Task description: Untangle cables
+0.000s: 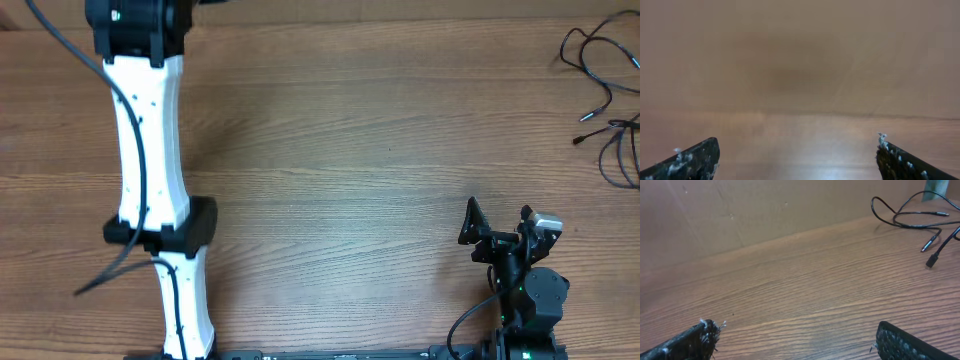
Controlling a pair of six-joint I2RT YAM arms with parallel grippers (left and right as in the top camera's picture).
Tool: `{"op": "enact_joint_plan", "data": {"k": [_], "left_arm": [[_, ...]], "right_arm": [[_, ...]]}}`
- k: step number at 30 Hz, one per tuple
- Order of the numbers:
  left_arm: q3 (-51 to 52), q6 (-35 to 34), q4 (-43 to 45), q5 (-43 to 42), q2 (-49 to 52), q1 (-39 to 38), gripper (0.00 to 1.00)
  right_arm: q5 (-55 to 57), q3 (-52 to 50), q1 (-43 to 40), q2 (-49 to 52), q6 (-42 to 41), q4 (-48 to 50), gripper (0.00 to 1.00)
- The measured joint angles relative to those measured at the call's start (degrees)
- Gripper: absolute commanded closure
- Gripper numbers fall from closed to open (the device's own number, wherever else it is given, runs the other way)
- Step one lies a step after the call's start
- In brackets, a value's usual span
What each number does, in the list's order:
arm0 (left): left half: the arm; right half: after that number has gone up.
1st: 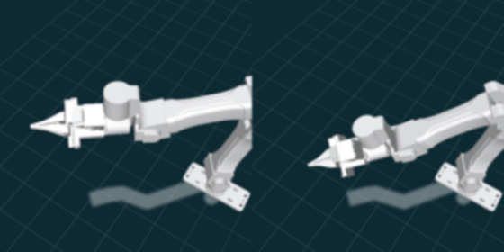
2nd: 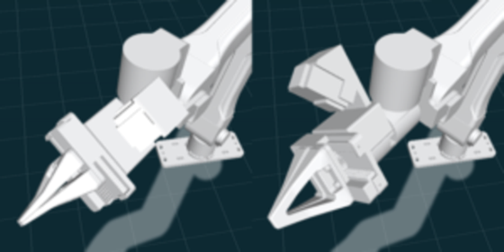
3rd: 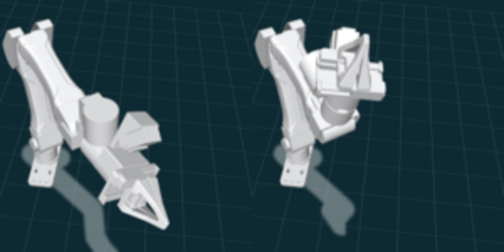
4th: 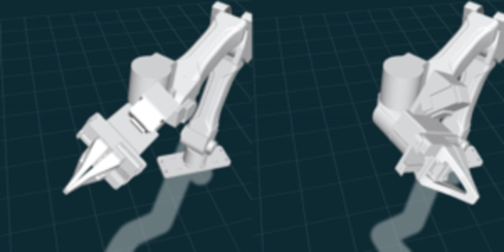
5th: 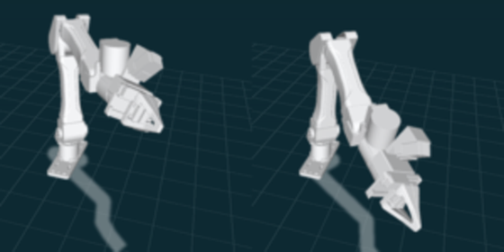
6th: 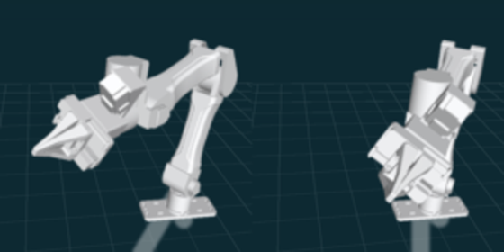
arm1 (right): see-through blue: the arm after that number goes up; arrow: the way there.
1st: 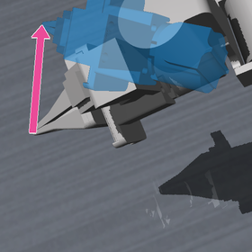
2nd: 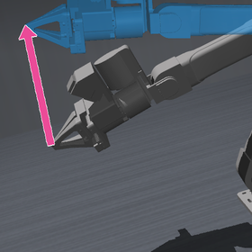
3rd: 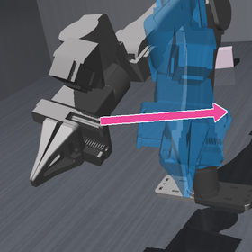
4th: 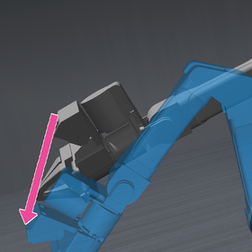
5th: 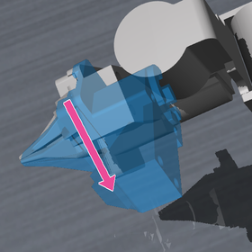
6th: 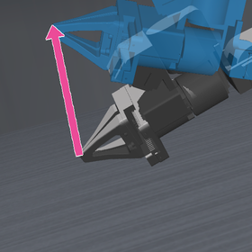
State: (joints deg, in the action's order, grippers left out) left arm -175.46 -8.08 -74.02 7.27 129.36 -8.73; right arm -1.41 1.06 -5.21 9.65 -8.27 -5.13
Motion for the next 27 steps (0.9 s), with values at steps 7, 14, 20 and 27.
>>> {"op": "enact_joint_plan", "data": {"k": [7, 14, 20, 27], "left_arm": [[17.0, 3.0, 10.0, 1.3, -12.5, -0.5, 0.0], [49.3, 3.8, 23.0, 1.6, -28.7, -0.2, 0.0], [80.0, 3.8, 37.5, 1.6, -49.6, -0.2, 0.0], [110.3, 3.8, 52.6, 1.6, -75.6, -0.2, 0.0]], "right_arm": [[0.0, 0.0, 0.0, 0.0, 0.0, 0.0, 0.0], [0.0, 0.0, 0.0, 0.0, 0.0, 0.0, 0.0], [0.0, 0.0, 0.0, 0.0, 0.0, -0.1, 0.0], [0.0, 0.0, 0.0, 0.0, 0.0, 0.0, 0.0]]}}
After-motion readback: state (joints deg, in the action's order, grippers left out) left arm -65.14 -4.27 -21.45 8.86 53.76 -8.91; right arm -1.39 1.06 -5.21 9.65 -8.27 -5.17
